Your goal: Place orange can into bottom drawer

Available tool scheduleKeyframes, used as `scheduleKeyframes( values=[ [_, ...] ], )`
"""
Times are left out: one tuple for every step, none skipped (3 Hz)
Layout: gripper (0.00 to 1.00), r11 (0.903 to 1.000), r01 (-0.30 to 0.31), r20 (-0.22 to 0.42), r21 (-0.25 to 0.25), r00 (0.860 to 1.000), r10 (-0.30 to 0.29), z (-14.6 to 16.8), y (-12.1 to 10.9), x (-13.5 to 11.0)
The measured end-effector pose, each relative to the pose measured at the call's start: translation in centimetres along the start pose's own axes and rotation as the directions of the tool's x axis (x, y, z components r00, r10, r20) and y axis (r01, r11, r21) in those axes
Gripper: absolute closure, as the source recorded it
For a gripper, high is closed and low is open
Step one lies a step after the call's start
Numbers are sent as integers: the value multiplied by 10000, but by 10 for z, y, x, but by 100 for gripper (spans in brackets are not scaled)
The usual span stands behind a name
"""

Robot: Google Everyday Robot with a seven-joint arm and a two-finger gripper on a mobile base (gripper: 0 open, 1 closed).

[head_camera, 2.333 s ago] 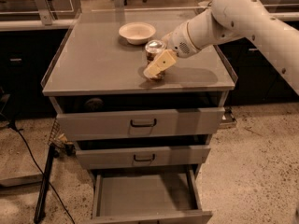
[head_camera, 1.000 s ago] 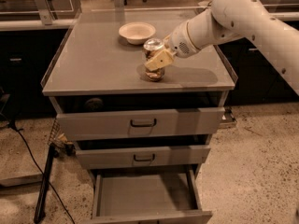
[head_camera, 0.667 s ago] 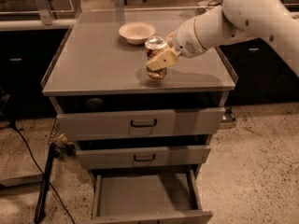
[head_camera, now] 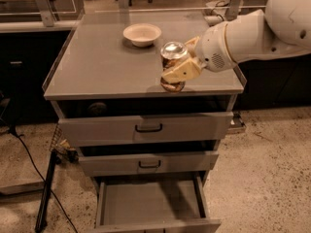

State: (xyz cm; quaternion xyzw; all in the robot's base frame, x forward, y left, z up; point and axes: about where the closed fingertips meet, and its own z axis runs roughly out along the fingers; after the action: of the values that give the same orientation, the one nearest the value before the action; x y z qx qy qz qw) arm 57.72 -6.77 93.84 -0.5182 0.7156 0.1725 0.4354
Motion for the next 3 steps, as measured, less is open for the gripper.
scheduleKeyframes(
  values=[
    [100,9998,-197,164,54,9997,196,-8,41,27],
    [100,9993,-370,-12,-18,9993,370,-8,49,43],
    [100,9994,-336,7,-25,9994,336,-8,48,40]
  ],
)
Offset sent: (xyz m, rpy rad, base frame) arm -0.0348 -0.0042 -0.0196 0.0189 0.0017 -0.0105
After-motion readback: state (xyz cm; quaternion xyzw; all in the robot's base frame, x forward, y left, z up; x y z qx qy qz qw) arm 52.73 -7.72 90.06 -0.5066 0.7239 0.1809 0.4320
